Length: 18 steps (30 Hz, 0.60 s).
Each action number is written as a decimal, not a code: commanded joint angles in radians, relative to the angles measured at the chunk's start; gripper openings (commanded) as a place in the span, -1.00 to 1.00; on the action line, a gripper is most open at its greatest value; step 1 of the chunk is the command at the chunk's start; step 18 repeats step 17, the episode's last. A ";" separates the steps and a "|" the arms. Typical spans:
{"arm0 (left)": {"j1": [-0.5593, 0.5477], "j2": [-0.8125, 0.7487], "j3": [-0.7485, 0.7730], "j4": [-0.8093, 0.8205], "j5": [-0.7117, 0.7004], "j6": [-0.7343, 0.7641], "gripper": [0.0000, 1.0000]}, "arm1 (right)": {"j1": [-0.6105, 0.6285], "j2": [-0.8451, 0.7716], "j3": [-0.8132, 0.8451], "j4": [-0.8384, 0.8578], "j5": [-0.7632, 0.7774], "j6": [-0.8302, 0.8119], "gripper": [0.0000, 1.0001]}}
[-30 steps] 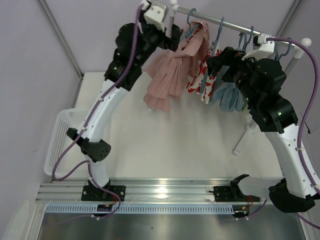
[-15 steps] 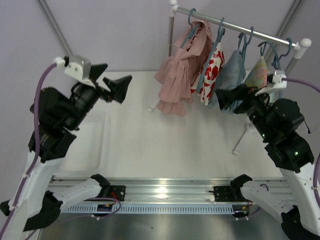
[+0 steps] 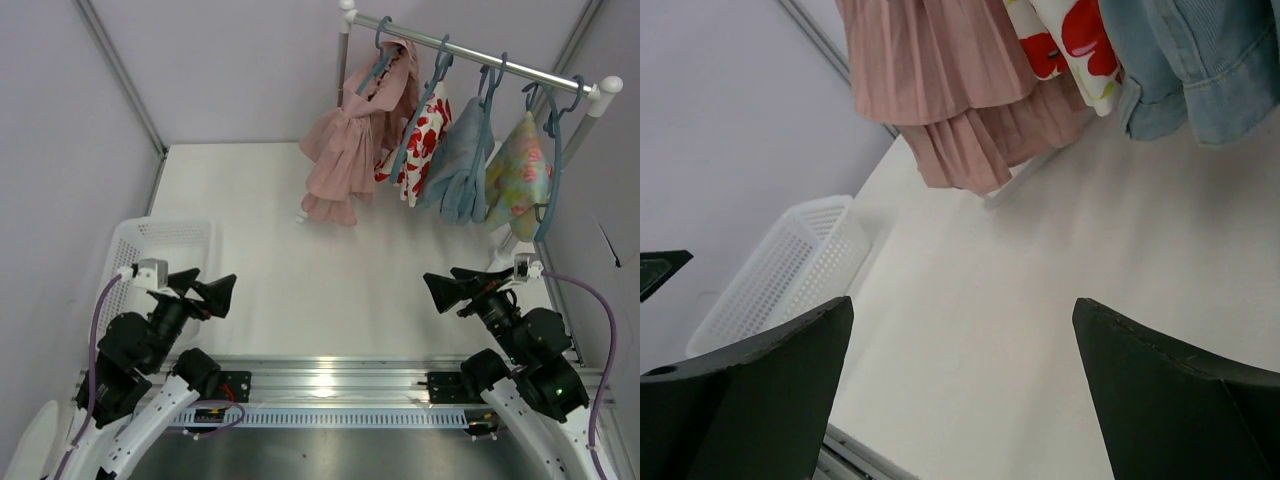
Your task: Place the skirt on the hanger
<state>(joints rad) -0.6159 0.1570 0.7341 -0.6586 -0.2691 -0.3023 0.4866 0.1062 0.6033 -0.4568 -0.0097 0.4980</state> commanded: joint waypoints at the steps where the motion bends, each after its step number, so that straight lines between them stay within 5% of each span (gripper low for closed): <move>1: 0.001 -0.112 -0.053 0.042 -0.086 -0.075 0.99 | -0.003 -0.051 -0.039 0.007 -0.006 0.053 0.99; 18: 0.001 -0.043 -0.078 0.002 -0.191 -0.100 0.98 | -0.003 -0.033 -0.036 -0.020 0.063 0.046 0.99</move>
